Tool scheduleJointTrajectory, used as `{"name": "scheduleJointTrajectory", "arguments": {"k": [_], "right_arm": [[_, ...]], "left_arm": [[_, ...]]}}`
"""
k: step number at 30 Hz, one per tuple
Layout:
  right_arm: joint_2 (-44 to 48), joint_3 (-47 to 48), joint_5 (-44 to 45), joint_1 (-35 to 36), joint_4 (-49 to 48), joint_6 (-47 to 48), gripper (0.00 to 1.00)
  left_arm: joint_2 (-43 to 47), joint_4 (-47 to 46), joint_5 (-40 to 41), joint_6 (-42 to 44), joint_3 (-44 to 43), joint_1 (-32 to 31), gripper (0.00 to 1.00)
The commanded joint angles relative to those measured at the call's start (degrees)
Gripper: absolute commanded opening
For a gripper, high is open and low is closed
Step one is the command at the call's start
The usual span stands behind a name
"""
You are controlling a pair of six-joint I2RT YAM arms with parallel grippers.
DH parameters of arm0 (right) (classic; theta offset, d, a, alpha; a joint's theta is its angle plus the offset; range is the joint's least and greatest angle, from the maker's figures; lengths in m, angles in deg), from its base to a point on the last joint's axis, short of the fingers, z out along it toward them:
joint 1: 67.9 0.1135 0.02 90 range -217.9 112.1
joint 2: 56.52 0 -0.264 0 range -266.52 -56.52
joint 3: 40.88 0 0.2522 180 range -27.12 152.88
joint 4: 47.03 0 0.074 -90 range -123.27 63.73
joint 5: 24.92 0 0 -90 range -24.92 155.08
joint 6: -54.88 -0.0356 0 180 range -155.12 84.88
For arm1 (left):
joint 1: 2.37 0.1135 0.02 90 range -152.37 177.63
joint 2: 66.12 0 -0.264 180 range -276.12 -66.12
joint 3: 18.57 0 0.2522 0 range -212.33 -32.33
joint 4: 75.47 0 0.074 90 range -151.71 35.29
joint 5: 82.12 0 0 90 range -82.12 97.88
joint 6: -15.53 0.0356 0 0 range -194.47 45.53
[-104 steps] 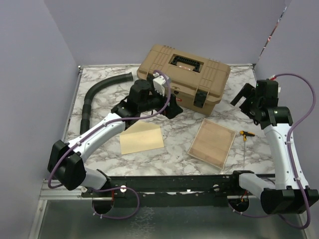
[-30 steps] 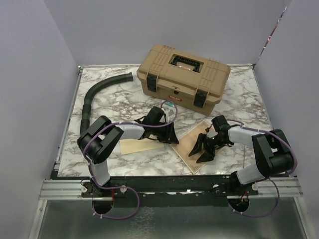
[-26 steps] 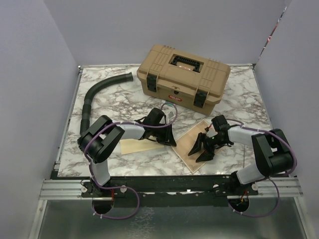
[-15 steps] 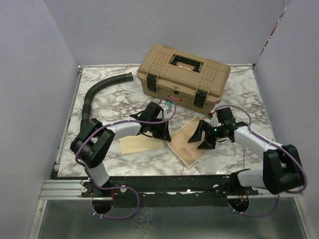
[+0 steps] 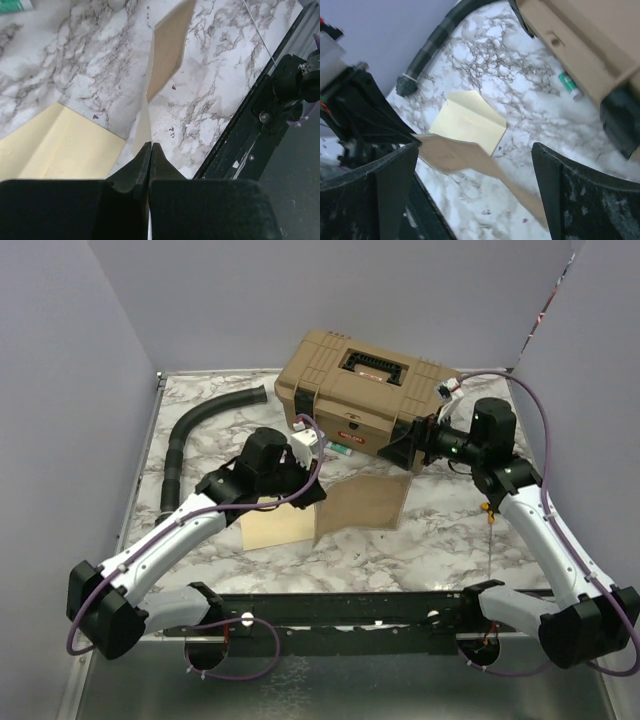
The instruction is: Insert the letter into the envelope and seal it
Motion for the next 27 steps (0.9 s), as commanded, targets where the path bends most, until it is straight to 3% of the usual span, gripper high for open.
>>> {"name": "scheduleJointTrajectory", "arguments": {"k": [1,7,10,15,21,27], "right_arm": [[-4.44,7.78,-8.67,1.22,2.73,16.24,0.99],[-10.11,13.70,-16.17,5.02,14.16,29.93,0.95],[-9.71,12.18,-16.03,6.46,16.48,31.52,0.95],[-7.56,6.07,-9.08,9.88,13.31,31.01,0.95],[-8.62,2.15,-1.12,12.38,5.31,29.20,0.85],[-7.82,2.84,1.12,12.53,2.08,30.93,0.93]], "left_arm": [[5.57,4.73,3.78,5.95,-3.53,-0.07,0.00],[4.22,7.18,9.01,8.01,-9.12,-0.03,0.00],[2.05,9.19,11.18,8.56,-11.98,-0.04,0.00],[0.61,10.03,10.57,8.37,-14.03,-0.10,0.00],[1.95,10.27,8.59,9.06,-13.73,-0.05,0.00],[3.99,10.29,7.62,9.78,-12.71,-0.11,0.00]]}}
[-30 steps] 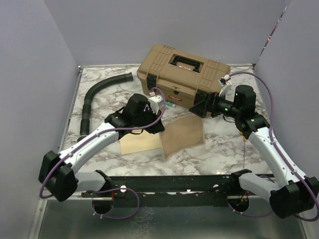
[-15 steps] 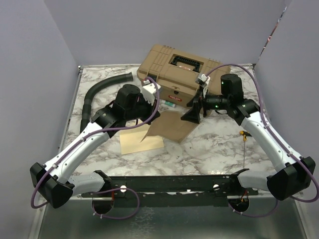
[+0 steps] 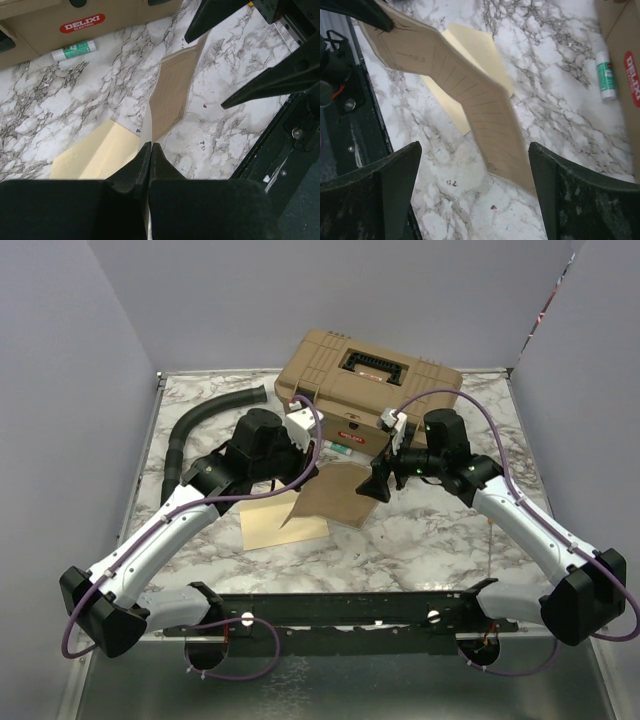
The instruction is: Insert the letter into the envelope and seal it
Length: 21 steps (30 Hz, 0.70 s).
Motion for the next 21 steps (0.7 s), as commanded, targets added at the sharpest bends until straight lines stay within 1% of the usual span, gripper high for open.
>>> {"name": "scheduleJointTrajectory", "arguments": {"k": [1,4,6,8,11,13,17,21], "right_arm": [[1.24,0.82,2.62,0.20,-4.64,1.91,0.94],[1.87,-0.86,1.14,0.20,-7.52,2.14,0.95],[0.68,-0.34,-0.44,0.19,-6.83,3.12,0.92],[-1.81,1.53,-2.55,0.20,-3.88,4.71,0.88],[-4.29,4.27,-7.49,0.19,1.26,6.56,0.77],[-4.34,4.05,-9.39,0.35,1.28,6.03,0.73],[-4.06,2.44,-9.81,0.91,-1.69,3.50,0.70],[-4.98,1.90,-10.27,1.83,-4.03,2.48,0.70]], "left_arm": [[3.26,0.84,-1.63,1.54,-0.10,-0.06,0.00],[4.63,0.85,-1.92,2.26,0.23,0.00,0.00],[5.51,0.78,-2.46,2.76,0.41,-0.05,0.00],[6.16,0.71,-2.76,2.78,0.35,-0.04,0.00],[6.42,0.78,-2.27,2.77,-0.31,0.02,0.00],[6.54,0.61,-1.97,2.64,-0.75,-0.05,0.00],[7.19,0.15,-1.98,2.18,-0.88,-0.01,0.00],[7.89,0.05,-2.73,1.91,-0.88,-0.07,0.00]]}}
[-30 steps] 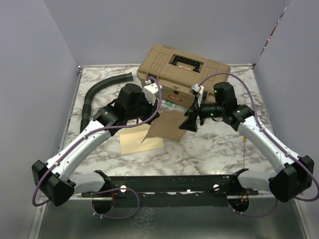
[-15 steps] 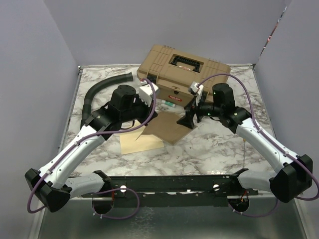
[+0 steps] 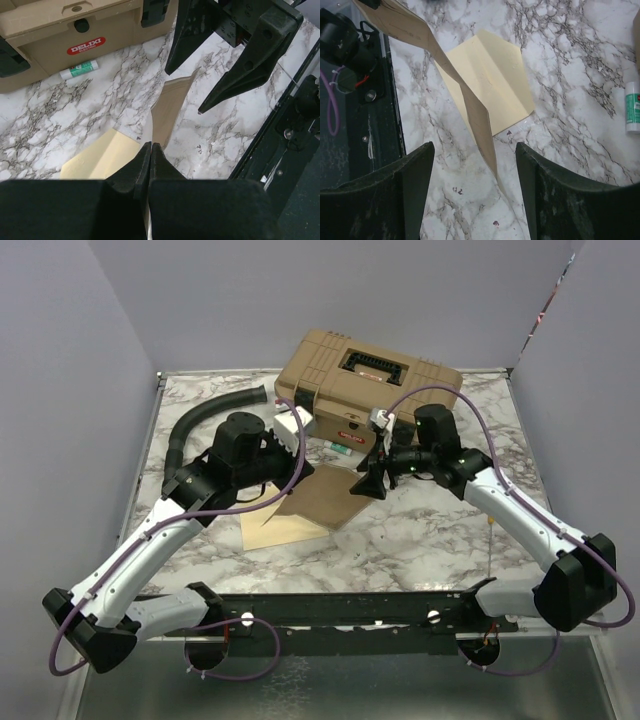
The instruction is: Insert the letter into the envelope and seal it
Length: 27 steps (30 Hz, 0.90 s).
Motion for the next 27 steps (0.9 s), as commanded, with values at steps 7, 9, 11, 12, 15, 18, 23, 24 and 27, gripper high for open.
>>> {"name": "scheduleJointTrajectory", "arguments": {"k": [7,9,11,12,15,18,23,24,27], "right_arm": [[-5.57,3.22,-3.02,1.45,-1.97,0.09,0.50],[-6.65,4.86,-3.46,1.56,-0.56,0.37,0.40],[-6.48,4.63,-3.32,1.80,-1.05,-0.17,0.21],[-6.06,4.33,-2.69,1.87,-1.51,-0.57,0.07],[-3.19,2.55,1.36,1.99,-4.99,-2.77,0.00],[2.01,-0.09,8.36,2.03,-10.44,-4.99,0.01],[10.24,-3.98,17.36,2.03,-21.38,-8.35,0.00],[11.36,-3.83,17.81,2.03,-22.43,-8.96,0.00],[13.23,-1.66,16.38,2.03,-23.50,-10.47,0.00]], "left_arm": [[2.73,-0.08,-2.57,-0.41,-1.49,-0.03,0.00],[2.99,-0.08,-2.56,-0.70,-1.81,-0.02,0.00],[3.12,-0.08,-2.56,-1.21,-2.30,-0.03,0.00],[3.09,-0.08,-2.56,-1.60,-2.68,-0.08,0.00],[2.84,0.11,-1.88,-3.32,-4.25,-0.02,0.04],[3.22,0.45,-1.20,-5.19,-6.24,-0.04,0.75],[2.85,-1.00,-1.61,-8.58,-13.32,-0.03,0.98],[2.45,-1.80,-1.90,-9.46,-15.28,-0.10,0.99],[2.03,-5.36,-3.25,-11.37,-19.19,-0.08,0.99]]}}
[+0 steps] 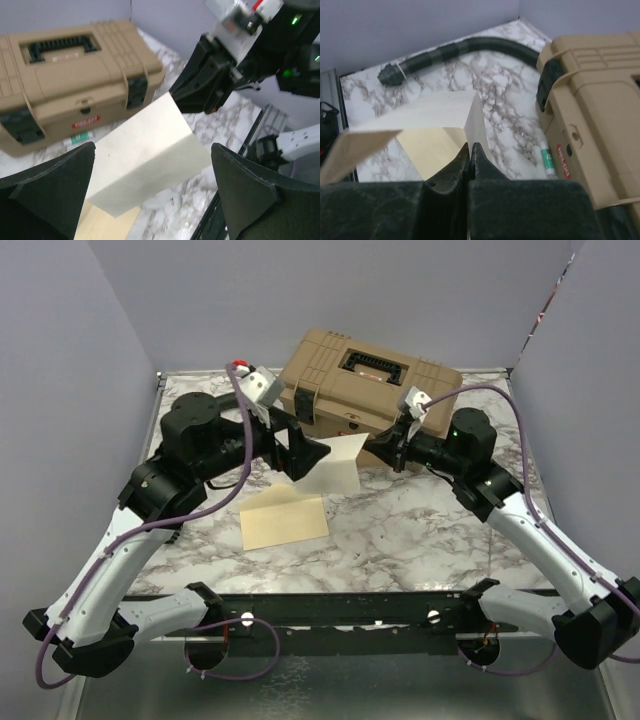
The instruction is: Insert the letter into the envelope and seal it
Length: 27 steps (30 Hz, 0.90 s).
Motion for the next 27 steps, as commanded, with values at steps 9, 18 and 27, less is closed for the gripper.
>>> {"name": "scheduleJointTrajectory", "arguments": {"k": [9,18,27], "right_arm": [[3.85,4.89,-9.09,0.26,-9.35,-4.62,0.00],[2.58,13.59,-25.97,0.28,2.95,-1.47,0.00],[0.24,17.42,-29.30,0.30,11.42,2.08,0.00]], "left_arm": [[-3.05,-9.93,1.50,-3.02,-5.44,-0.05,0.99],[-9.88,7.54,-13.36,5.76,-13.04,0.04,0.79],[-6.96,11.12,-23.08,12.03,-10.50,0.23,0.66]]}}
